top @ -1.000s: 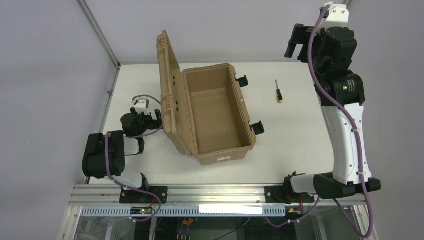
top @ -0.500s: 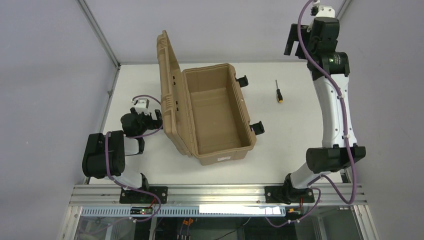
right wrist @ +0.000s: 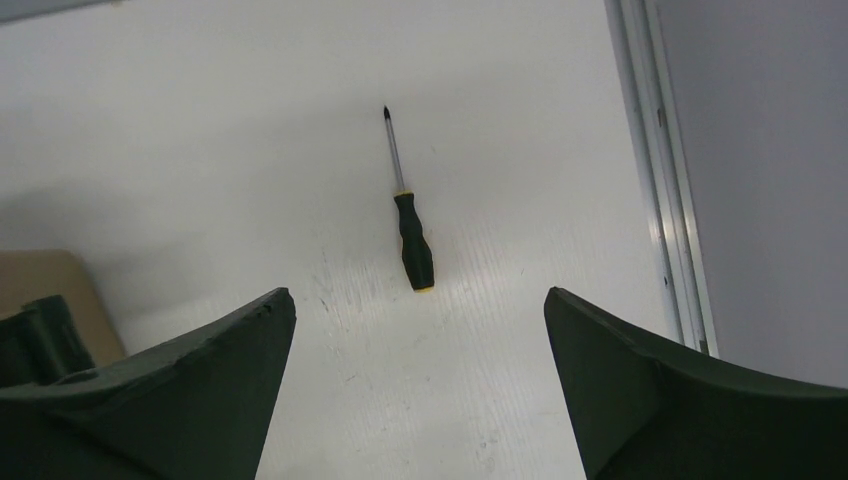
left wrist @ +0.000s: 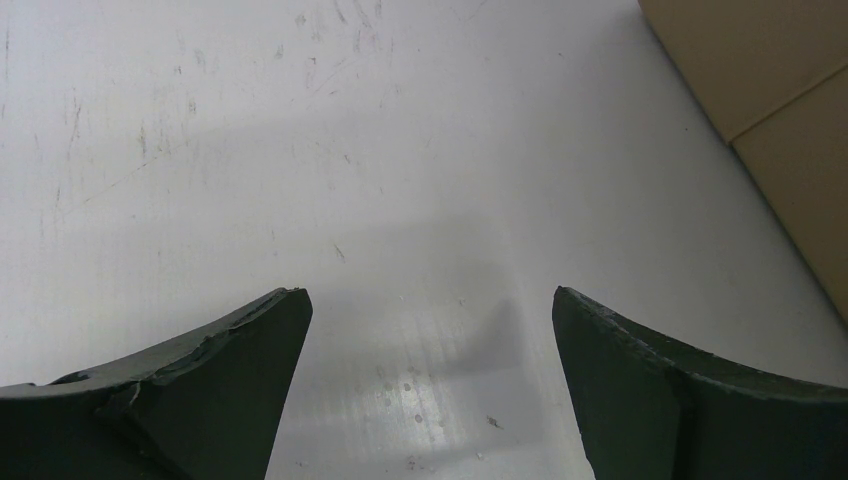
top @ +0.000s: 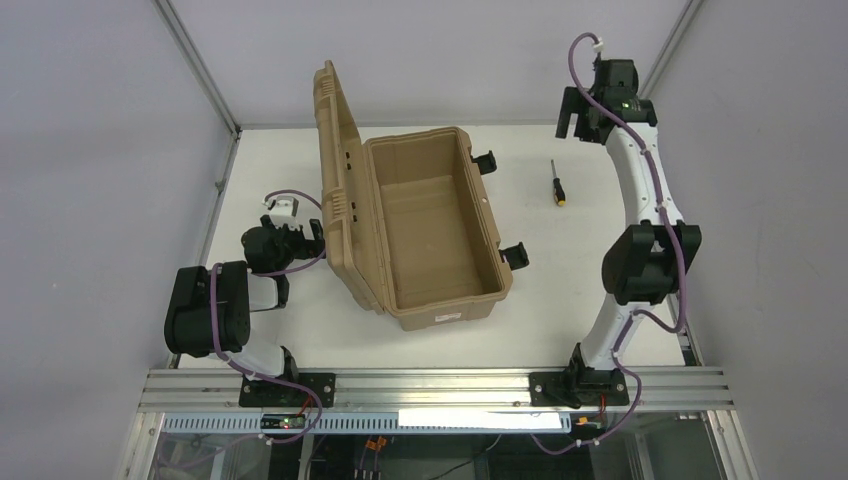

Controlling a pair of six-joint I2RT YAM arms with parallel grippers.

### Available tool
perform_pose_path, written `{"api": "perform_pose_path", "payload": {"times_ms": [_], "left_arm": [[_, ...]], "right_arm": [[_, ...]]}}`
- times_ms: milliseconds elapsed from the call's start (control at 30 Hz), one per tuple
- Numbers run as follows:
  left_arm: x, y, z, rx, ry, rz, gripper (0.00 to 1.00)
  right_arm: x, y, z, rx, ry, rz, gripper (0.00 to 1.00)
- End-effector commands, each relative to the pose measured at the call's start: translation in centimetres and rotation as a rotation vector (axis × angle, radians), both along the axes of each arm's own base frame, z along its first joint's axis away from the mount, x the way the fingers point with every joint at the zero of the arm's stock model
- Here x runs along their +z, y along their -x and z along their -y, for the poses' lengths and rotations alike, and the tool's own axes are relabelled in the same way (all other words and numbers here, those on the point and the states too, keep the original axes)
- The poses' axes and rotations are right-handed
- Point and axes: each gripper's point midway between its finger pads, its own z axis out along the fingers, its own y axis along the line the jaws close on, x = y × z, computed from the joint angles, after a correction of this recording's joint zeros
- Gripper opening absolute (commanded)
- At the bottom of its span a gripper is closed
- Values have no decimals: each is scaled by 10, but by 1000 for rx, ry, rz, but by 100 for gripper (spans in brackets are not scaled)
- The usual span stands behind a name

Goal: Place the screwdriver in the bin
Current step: Pick up the screwdriver from the center of the board.

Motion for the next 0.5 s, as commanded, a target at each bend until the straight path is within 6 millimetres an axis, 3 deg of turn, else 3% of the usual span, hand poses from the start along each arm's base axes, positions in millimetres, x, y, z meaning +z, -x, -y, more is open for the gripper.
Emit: {"api": "perform_pose_path", "payload": {"times_ms": [0,167,267,467], "left_arm": [[11,-1,2,-19,-8,47,99],[11,-1,2,-19,-8,47,99],[11,-1,2,-19,-8,47,99],[10,-1,2,-19,-8,46,99]], "right_arm": [[-36,-7,-2,1,-17,-48,99],[-90,-9,-6,13,-36,-152,99],[-124,-8,4,-17,-46,-208,99],[-173,-8,6,-26,-60,-280,99]]}}
